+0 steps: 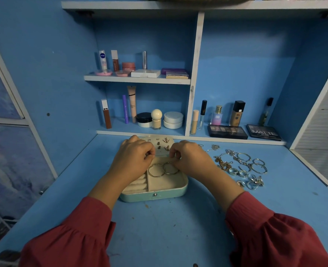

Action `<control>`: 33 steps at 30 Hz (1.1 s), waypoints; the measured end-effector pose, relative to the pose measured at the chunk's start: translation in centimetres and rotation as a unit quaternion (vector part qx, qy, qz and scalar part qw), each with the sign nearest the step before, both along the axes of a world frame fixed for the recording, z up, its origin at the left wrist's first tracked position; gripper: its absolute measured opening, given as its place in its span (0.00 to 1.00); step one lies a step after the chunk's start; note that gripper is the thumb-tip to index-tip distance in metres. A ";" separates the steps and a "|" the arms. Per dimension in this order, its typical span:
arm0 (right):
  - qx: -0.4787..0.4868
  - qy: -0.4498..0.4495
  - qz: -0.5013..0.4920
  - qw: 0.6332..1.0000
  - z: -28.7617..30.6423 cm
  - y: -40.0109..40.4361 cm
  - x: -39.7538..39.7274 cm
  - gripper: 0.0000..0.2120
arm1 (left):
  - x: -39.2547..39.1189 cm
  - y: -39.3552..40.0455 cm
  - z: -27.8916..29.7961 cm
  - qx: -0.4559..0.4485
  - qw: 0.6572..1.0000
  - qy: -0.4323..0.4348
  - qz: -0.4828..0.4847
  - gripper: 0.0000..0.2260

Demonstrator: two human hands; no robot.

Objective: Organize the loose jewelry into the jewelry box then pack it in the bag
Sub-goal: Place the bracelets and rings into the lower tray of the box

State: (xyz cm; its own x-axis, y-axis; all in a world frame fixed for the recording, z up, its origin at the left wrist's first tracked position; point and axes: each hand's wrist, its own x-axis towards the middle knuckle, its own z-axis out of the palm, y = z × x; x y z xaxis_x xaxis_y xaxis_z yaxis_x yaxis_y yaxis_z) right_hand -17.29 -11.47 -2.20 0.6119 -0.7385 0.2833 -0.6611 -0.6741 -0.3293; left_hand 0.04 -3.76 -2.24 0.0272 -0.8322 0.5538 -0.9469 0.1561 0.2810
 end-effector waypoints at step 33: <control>0.195 -0.126 -0.345 0.909 1.4 -6.3 -19.6 0.03 | -20.0 -12.7 0.1 0.196 0.963 0.181 -0.040 0.05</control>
